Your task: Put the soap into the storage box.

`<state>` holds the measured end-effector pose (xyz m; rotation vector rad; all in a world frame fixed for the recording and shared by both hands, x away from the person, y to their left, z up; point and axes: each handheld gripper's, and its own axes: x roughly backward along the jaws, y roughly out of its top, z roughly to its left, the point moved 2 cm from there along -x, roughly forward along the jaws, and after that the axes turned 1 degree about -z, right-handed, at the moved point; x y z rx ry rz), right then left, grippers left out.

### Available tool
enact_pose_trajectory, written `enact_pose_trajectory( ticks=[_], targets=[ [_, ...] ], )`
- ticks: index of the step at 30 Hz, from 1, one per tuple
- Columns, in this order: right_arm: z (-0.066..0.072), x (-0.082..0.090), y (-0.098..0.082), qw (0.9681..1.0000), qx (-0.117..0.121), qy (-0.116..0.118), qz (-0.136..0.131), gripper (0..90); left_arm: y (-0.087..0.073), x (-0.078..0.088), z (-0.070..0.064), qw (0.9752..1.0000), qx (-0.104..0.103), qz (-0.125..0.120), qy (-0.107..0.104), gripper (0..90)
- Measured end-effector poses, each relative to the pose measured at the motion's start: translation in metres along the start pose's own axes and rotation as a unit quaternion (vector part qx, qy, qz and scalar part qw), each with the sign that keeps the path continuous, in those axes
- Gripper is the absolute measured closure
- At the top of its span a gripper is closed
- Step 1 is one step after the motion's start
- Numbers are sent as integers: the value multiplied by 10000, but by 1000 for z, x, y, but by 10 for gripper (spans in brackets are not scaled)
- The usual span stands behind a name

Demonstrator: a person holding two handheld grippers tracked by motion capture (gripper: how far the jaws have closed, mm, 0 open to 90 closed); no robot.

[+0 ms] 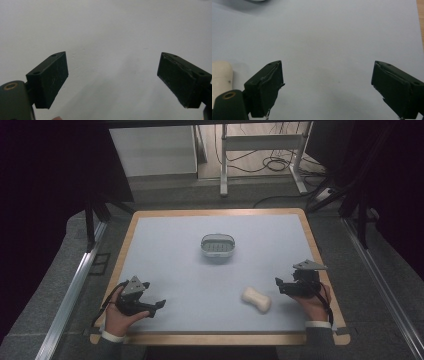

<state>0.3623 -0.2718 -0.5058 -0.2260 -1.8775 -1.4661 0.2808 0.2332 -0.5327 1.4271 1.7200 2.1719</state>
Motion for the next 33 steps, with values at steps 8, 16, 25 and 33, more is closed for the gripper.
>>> enact_pose_trajectory(
  ticks=[8,16,25,33],
  targets=[
    [1,5,2,9999,-36,-16,-99,103,2,4,0,10000,7,-42,51,103],
    [8,0,9,9997,183,111,149,104,5,1,-6,10000,-69,19,16,103],
    [13,9,18,9978,435,333,367,107,5,-1,-5,10000,-59,42,-1,103],
    [18,13,29,9943,751,366,656,129,3,0,-3,10000,-29,77,4,103]
  ],
)
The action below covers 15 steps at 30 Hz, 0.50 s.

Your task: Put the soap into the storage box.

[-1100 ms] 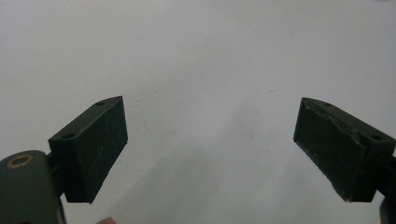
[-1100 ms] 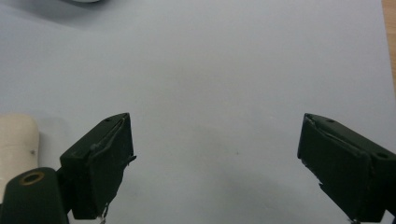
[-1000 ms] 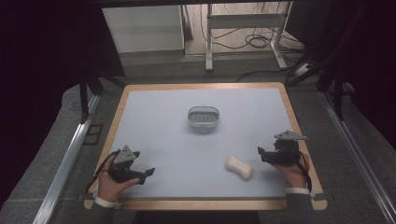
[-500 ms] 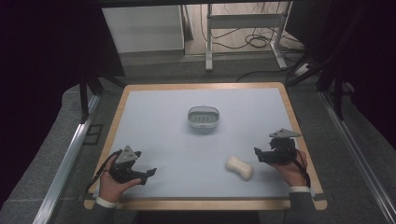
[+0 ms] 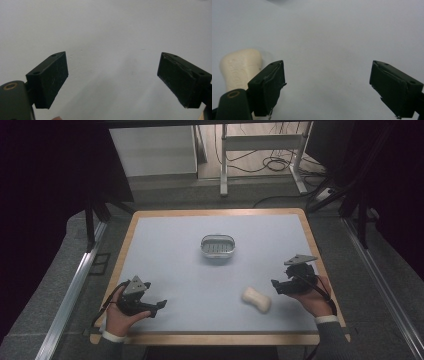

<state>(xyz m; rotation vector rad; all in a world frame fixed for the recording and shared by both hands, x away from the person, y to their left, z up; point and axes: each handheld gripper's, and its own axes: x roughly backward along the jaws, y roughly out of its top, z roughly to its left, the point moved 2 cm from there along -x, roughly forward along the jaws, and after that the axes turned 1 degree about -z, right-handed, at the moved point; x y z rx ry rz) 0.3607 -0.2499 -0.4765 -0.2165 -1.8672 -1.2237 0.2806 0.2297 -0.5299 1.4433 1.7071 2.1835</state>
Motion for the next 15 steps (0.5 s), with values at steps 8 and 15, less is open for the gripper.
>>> enact_pose_trajectory(
  ticks=[8,15],
  targets=[
    [6,5,14,9995,180,268,20,146,0,-1,-1,10000,-24,42,-39,102],
    [20,0,18,9973,536,397,311,179,0,-1,-2,9999,-47,69,-63,102]
  ],
)
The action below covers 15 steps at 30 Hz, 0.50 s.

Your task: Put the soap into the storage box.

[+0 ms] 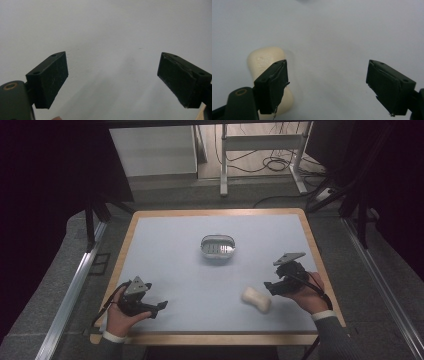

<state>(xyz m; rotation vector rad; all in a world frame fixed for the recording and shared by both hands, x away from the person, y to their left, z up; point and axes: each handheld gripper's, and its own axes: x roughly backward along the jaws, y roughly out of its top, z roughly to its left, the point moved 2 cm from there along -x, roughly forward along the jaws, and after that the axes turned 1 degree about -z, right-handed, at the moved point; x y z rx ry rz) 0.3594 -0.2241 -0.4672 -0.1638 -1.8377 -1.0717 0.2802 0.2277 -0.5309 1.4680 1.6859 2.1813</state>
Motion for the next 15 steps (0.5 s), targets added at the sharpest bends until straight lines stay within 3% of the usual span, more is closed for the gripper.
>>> enact_pose_trajectory(
  ticks=[15],
  targets=[
    [15,-9,11,9987,203,384,257,228,-1,0,0,10000,20,-13,-10,102]
  ],
)
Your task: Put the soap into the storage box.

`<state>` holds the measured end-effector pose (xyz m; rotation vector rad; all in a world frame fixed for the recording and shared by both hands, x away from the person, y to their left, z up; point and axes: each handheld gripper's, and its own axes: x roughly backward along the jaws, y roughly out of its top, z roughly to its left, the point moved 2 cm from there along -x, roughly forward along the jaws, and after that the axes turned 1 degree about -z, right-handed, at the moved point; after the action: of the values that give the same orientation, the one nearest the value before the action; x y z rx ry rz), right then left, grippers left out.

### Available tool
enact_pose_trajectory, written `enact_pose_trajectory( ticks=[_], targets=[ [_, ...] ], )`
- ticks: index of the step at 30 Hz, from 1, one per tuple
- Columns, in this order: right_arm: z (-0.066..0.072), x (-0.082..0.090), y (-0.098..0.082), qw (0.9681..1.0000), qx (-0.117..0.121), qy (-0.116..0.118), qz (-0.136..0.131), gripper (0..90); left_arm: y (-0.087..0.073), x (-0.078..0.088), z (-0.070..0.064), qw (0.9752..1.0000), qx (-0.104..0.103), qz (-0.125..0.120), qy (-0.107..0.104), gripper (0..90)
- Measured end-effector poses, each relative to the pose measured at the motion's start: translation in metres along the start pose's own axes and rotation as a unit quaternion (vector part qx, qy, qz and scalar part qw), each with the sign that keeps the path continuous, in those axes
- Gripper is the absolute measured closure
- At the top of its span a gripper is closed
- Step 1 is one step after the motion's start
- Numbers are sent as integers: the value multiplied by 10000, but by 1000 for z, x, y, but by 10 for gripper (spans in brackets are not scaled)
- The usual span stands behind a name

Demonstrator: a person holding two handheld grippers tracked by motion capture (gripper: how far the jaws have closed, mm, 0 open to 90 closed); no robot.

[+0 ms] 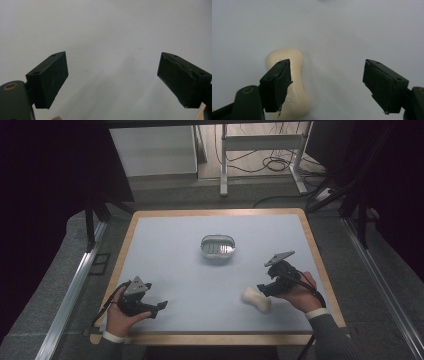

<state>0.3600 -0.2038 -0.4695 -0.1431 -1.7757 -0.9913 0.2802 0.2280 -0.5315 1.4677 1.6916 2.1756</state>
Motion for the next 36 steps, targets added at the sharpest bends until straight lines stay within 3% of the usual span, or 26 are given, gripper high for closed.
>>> enact_pose_trajectory(
  ticks=[8,11,19,36],
  targets=[
    [10,-4,2,9993,142,197,266,247,0,-1,-2,10000,0,-18,-27,102],
    [14,-8,2,9987,80,315,389,257,0,-1,-2,10000,-1,-23,-31,102],
    [29,-21,0,9949,295,504,818,291,0,0,-2,10000,-6,-32,-43,102],
    [39,-44,-3,9883,431,610,1332,397,0,2,-2,9999,-3,-113,-7,103]
  ],
)
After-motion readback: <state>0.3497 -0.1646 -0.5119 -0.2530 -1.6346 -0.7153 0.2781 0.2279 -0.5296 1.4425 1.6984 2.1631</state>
